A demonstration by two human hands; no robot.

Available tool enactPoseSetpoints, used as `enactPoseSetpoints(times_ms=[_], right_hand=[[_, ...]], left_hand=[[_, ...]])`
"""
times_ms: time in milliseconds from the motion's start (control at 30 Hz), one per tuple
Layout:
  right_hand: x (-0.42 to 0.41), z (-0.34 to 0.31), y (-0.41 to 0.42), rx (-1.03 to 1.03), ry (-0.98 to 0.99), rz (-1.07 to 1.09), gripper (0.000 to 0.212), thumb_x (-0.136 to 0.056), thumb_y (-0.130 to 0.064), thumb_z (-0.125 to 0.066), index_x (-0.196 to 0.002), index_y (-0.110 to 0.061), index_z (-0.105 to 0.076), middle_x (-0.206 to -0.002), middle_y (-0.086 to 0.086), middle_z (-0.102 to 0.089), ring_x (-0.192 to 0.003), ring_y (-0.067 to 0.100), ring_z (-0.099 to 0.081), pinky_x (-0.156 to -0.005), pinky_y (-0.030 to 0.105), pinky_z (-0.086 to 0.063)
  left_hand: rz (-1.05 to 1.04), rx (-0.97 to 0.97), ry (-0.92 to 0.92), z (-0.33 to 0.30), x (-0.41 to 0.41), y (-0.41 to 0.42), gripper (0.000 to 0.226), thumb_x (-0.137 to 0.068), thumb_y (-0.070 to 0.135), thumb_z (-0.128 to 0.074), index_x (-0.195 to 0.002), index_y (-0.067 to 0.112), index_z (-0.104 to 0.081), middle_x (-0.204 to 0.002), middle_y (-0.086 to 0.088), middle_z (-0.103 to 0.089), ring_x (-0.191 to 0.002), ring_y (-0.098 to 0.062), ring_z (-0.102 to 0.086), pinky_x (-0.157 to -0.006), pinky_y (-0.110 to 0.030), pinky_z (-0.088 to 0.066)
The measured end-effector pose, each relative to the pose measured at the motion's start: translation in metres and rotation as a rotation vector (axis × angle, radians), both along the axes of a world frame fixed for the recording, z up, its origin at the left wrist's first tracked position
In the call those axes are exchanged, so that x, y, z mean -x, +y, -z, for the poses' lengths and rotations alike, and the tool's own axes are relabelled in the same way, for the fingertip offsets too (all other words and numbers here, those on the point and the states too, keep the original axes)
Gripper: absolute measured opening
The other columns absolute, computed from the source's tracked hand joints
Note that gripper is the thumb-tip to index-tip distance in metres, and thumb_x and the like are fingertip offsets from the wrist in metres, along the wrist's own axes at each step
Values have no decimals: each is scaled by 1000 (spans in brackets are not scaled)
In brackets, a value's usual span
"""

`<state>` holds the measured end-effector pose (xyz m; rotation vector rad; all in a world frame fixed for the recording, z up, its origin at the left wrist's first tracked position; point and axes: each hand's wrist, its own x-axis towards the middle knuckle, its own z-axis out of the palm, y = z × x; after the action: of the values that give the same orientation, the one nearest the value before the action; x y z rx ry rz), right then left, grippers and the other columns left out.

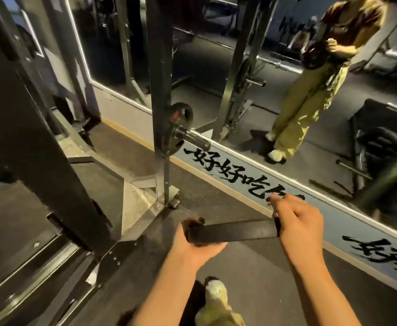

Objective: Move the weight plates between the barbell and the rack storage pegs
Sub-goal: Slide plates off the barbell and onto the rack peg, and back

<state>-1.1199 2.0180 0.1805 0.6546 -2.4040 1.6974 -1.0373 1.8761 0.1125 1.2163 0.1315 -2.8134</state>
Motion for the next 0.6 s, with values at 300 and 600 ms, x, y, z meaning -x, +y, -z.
enactPoseSetpoints(times_ms=[300, 600], right_hand=[[201, 33, -78, 14, -276, -92, 40, -91, -10, -56, -56, 9, -57, -66, 25, -56, -64, 36, -49, -68, 42, -42], [313, 56, -156, -85, -587, -112, 32, -90, -13, -63, -75, 15, -64, -65, 18, -49, -59, 22, -39, -63, 25, -43]], left_hand=[[-195, 196, -138, 12, 160, -51, 39, -70, 7, -50, -109, 2, -50, -99, -22, -56, -87, -38, -54, -78, -50, -45], [-258, 146, -315, -2, 237, -89, 13, -93, 15, -41, -95, 5, -48, -88, -20, -52, -80, -35, -49, -70, -46, -43]])
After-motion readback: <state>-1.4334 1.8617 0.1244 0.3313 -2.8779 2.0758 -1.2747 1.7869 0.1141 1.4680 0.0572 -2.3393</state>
